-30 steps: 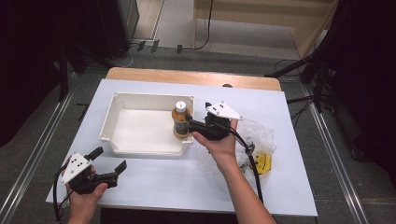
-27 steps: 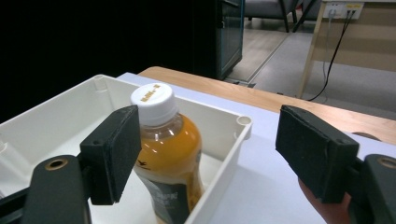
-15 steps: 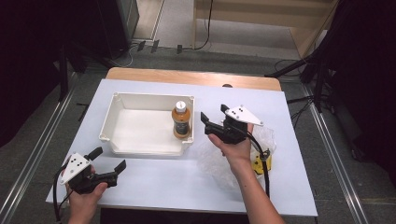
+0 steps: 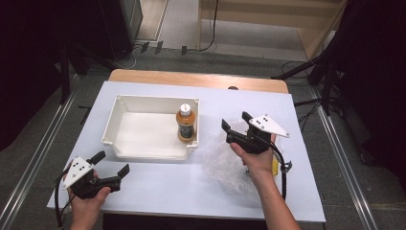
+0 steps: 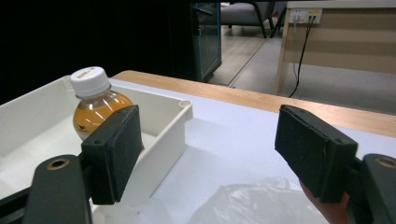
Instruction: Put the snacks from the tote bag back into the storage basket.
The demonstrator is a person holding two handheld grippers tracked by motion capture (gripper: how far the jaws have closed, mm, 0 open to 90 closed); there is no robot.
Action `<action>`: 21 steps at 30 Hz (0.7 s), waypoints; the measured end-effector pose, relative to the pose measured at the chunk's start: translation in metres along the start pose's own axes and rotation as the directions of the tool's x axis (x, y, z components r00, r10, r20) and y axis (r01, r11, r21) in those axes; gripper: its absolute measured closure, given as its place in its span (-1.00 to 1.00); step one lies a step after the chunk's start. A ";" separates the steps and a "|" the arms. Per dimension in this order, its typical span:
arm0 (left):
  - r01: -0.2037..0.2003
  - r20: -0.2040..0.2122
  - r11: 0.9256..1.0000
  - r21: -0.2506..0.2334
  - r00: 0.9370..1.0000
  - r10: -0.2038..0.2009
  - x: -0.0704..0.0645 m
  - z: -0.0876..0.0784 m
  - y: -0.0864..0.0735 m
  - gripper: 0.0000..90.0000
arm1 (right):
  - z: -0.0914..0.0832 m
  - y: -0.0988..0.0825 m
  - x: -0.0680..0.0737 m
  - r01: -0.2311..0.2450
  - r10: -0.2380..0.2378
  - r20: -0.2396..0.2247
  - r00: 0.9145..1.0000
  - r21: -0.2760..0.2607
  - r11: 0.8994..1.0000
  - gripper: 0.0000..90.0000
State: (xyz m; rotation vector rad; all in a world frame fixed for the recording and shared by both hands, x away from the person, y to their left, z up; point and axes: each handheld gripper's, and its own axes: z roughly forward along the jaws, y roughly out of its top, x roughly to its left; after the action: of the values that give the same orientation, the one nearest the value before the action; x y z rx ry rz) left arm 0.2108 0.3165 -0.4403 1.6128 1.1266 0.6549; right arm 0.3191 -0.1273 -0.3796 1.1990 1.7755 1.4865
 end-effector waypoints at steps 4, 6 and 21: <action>-0.001 0.001 1.000 -0.002 1.000 0.001 0.000 0.000 0.000 -0.98 | -0.007 -0.004 -0.008 -0.009 0.009 0.005 1.000 -0.005 1.000 -0.48; -0.004 0.001 1.000 -0.002 1.000 0.004 -0.001 0.000 0.000 -0.98 | -0.010 -0.007 -0.012 -0.011 0.011 0.011 1.000 -0.004 1.000 -0.49; 0.005 -0.008 1.000 0.001 1.000 -0.005 0.003 0.002 -0.002 -0.98 | -0.037 -0.026 -0.039 -0.030 0.031 0.038 0.999 -0.019 0.999 -0.49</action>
State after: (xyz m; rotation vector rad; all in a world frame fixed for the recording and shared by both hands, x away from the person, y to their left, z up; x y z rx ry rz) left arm 0.2128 0.3186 -0.4426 1.6095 1.1365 0.6579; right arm 0.2987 -0.1794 -0.4002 1.2420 1.7226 1.4840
